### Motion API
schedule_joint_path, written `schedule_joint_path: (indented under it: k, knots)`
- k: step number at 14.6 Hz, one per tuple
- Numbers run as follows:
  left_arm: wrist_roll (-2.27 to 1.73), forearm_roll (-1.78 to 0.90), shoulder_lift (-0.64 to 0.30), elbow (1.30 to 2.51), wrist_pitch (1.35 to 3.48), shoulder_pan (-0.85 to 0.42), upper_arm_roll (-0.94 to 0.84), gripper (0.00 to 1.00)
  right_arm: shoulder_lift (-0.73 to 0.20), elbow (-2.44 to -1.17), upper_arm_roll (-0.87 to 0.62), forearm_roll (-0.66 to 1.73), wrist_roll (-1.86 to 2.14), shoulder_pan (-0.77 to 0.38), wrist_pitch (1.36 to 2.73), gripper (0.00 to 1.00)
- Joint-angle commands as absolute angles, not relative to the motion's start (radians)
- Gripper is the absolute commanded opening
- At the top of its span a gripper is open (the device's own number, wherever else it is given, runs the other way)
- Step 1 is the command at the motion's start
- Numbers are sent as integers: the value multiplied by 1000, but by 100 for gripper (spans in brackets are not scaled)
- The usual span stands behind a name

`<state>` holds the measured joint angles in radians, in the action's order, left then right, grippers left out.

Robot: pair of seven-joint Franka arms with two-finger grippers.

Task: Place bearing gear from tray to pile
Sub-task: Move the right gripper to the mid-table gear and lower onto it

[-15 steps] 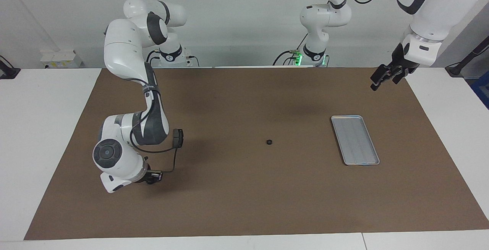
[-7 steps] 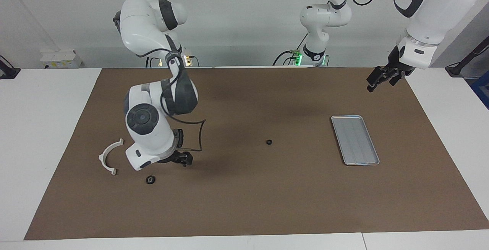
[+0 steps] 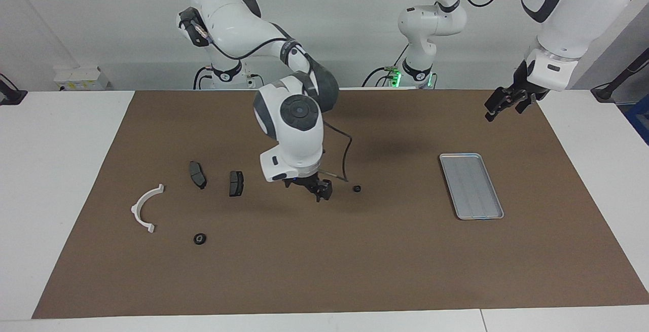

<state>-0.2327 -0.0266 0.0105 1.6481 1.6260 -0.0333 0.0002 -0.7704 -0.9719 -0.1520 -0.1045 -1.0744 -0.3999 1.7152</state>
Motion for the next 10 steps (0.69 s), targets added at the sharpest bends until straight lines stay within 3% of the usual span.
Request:
schedule_joint_path:
  k: [1, 5, 10]
  knots:
    - [-206, -29, 31, 1649, 1595, -29, -6, 100, -801, -982, -147, -95, -1233, -463, 1796, 100]
    - [-198, -14, 47, 1686, 1632, -28, -31, 100, -867, -980, -118, -100, -1409, -557, 1911, 100]
    - [-190, -14, 57, 1695, 1641, -26, -29, 100, -910, -982, -115, -107, -1440, -592, 1953, 100]
